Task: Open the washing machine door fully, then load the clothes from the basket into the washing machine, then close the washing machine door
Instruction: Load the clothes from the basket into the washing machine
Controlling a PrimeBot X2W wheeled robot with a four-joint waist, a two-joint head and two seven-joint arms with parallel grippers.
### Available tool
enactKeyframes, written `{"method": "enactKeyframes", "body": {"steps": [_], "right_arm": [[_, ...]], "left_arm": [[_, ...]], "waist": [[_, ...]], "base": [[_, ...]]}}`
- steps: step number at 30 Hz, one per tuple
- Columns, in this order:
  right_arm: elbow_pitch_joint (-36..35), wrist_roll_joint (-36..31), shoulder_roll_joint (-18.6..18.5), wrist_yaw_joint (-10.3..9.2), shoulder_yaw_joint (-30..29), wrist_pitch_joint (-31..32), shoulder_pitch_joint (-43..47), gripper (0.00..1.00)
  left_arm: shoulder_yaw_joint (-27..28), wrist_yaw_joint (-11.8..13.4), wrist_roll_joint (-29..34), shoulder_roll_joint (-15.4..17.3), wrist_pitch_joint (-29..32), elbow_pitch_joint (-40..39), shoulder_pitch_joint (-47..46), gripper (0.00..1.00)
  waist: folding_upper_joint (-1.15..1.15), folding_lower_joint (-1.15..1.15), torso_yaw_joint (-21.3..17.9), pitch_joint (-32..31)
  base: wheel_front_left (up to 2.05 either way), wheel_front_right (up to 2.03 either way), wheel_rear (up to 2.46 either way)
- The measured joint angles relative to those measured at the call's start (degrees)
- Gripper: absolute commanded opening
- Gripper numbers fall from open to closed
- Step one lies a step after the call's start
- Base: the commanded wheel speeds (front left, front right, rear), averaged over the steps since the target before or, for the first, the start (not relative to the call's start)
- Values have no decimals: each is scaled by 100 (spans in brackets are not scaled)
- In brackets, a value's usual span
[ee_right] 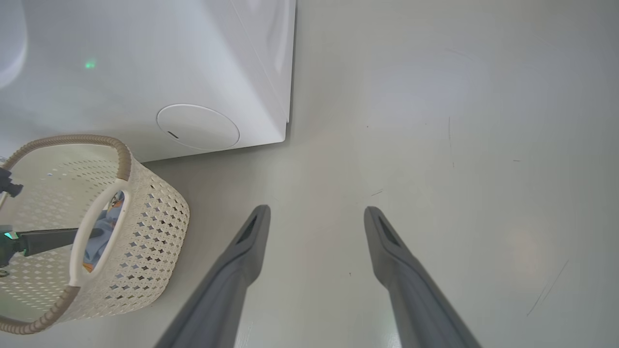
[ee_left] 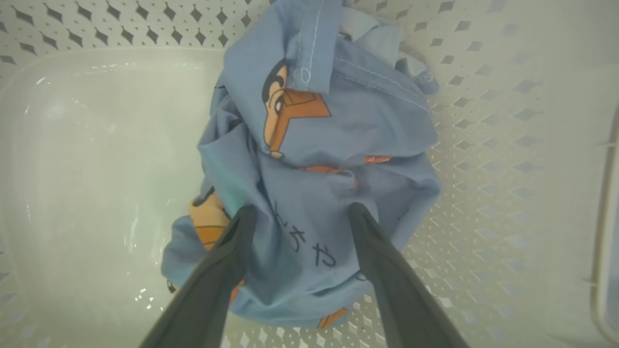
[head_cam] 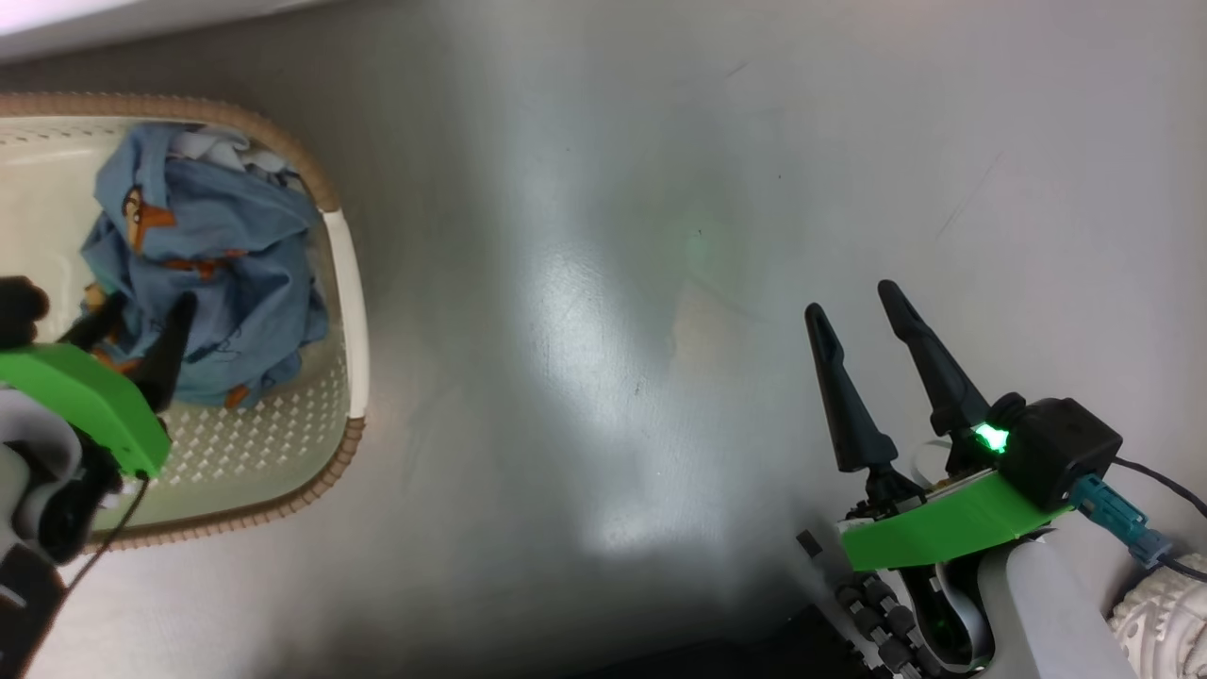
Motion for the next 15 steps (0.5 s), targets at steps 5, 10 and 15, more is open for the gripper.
{"method": "enactKeyframes", "body": {"steps": [5,10,15], "right_arm": [[2,183,1,0,77,-1,-81,100],[1,252,1,0,109,-1,-81,100],[-23,292,2,0,162,0,-80,100]], "left_arm": [[-339,0,-174,221,36,12,-225,100],[-666,0,-230,296,74,48,-485,100],[-938,0,-383,387,162,123,-730,100]], "waist": [[0,0,-66,106],[0,0,-148,213],[0,0,-227,312]], "base": [[0,0,0],[0,0,0],[0,0,0]]}}
